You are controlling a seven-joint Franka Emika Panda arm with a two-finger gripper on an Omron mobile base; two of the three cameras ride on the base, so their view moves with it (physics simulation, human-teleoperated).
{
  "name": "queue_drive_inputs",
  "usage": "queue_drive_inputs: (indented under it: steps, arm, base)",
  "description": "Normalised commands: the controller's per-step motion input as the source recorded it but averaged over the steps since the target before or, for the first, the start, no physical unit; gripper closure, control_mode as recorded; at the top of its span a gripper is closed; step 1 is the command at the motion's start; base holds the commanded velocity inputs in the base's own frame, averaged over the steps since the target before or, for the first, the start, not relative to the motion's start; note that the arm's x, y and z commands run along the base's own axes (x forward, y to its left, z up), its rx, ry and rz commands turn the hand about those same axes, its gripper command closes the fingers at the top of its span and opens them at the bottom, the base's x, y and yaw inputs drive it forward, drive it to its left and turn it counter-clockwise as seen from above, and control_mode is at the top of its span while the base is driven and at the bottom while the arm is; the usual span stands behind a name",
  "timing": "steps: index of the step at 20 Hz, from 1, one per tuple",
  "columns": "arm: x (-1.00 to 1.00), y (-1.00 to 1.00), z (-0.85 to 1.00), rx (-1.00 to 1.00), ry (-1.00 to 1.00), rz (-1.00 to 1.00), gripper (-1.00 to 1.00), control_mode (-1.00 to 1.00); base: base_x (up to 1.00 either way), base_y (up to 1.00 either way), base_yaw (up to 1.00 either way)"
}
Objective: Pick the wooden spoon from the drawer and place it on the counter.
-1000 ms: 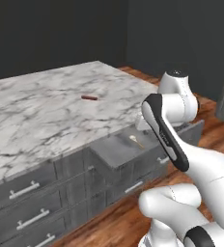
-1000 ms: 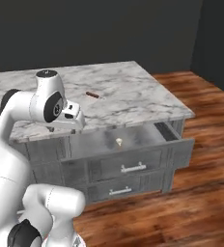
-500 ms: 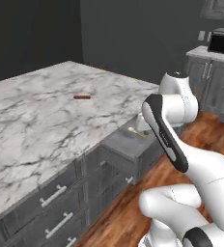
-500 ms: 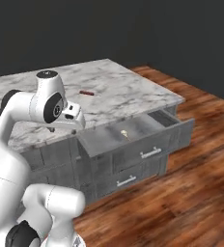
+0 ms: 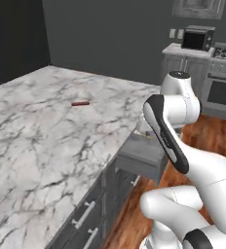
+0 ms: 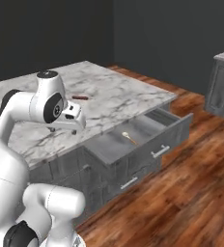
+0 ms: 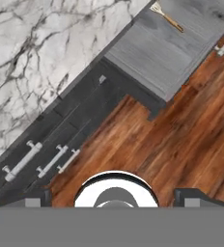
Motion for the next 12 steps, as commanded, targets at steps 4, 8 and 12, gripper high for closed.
queue_drive_inputs:
  steps: [4,8,12]
  arm:
    - [0.00,0.00,0.00,0.00,0.00,0.00,-1.00,1.00]
    - [0.00,0.00,0.00,0.00,0.00,0.00,-1.00,1.00]
    - [0.00,0.00,0.00,0.00,0.00,0.00,-1.00,1.00]
  base:
    - [0.51,0.53,-0.35]
    - [0.49,0.20,-0.35]
    - [0.49,0.05,-0.37]
